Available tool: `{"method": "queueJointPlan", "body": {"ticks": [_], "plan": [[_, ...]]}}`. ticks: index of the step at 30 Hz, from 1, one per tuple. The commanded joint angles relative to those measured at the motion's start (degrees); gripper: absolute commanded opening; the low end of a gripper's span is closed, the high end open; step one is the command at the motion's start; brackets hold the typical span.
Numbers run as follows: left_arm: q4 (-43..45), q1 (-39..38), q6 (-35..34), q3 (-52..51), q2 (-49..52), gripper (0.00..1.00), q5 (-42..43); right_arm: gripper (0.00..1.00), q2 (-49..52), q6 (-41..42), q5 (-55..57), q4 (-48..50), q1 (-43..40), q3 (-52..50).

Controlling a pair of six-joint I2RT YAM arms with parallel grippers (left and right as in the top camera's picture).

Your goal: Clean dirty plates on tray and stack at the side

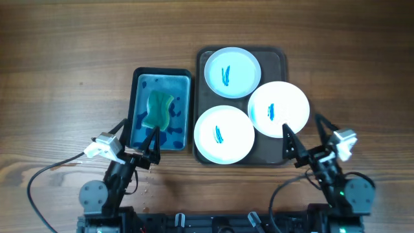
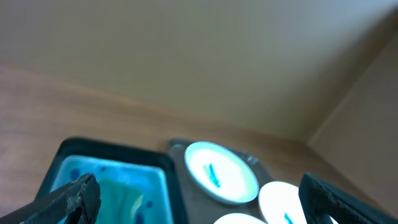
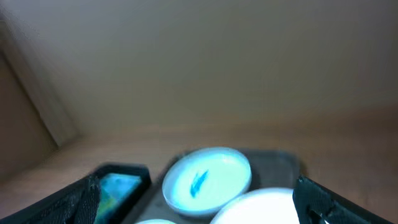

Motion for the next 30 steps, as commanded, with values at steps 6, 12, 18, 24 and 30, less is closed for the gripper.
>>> {"method": "queueJointPlan", "body": {"ticks": [6, 12, 18, 24, 30], "plan": [[-23.8, -0.4, 2.6, 27.3, 20.9, 1.0, 2.3, 1.0, 24.0, -4.4, -2.1, -22.3, 0.2, 30.5], [-43.5, -0.4, 5.9, 46.4, 42.5, 1.0, 3.4, 1.0, 42.7, -4.4, -6.3, -34.8, 0.2, 46.3], [-51.3, -0.4, 1.9, 55.1, 54.4, 1.0, 6.0, 1.0, 51.9, -0.9, -17.4, -36.0, 0.2, 48.4], [-53.8, -0.4, 0.7, 55.1, 59.3, 1.0, 6.9, 1.0, 57.5, 1.9, -16.4, -36.3, 0.2, 48.4], [-58.4, -3.9, 0.8, 55.1, 64.0, 0.96, -4.5, 1.0, 60.6, -3.5, -16.3, -41.8, 2.1, 48.4]]}}
